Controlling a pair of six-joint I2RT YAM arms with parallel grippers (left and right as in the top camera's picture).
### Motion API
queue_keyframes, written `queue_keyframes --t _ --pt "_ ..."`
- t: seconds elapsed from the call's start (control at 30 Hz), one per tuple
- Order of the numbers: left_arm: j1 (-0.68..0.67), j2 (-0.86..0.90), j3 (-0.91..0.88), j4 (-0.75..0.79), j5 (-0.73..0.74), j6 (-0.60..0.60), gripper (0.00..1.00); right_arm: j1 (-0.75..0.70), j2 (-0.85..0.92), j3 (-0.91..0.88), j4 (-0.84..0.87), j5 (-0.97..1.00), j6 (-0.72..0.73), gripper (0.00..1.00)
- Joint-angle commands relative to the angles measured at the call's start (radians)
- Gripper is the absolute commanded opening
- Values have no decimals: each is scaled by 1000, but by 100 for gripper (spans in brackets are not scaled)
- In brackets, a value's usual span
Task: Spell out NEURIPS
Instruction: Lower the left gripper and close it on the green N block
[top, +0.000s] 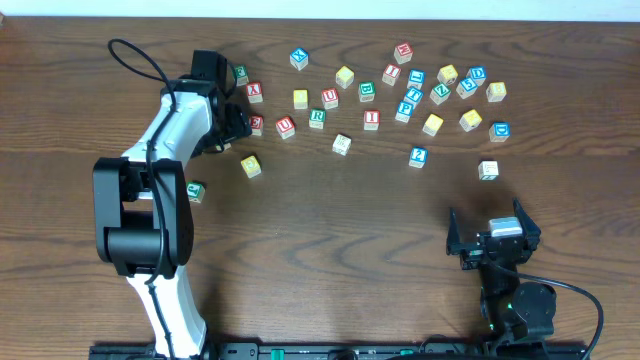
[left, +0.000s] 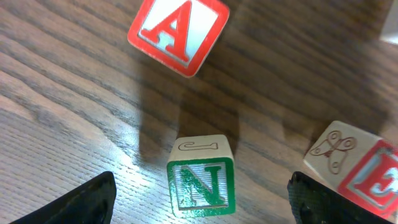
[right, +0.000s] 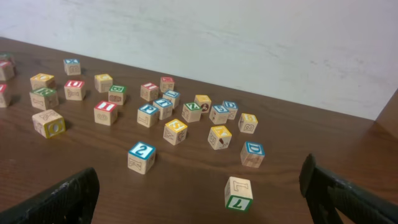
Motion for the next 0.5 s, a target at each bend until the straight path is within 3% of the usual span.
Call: queue_keyframes --t 0.0,0.47 --pt "5 17 -35 13 -20 -6 86 -9 -5 -2 -4 -1 -7 99" --pt "5 17 -70 66 -19 -8 83 -9 -5 -2 -4 -1 -7 99"
